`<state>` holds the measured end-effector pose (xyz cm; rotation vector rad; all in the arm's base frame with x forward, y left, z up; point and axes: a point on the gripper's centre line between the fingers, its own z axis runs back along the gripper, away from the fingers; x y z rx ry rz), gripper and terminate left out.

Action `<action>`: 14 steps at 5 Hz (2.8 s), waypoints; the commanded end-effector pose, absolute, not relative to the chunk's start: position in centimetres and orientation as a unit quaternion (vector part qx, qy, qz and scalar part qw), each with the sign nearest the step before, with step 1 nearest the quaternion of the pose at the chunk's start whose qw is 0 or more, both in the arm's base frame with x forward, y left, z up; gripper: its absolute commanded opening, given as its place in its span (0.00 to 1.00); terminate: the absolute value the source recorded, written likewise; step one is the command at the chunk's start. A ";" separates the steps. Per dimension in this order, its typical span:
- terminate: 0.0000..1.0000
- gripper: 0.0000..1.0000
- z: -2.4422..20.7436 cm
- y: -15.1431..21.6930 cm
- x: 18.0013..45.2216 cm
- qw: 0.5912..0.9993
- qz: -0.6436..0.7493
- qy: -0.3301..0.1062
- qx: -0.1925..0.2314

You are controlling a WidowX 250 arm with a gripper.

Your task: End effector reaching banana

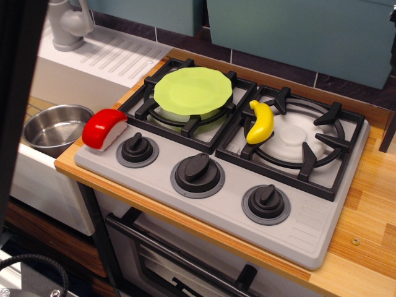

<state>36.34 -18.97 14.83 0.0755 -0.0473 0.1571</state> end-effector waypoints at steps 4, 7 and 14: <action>0.00 1.00 15.6 -14.4 39.1 0.996 0.022 -0.063 0.058; 0.00 1.00 16.6 -12.6 38.1 0.995 0.033 -0.037 0.090; 0.00 1.00 11.0 -6.0 36.2 0.995 0.011 -0.073 0.069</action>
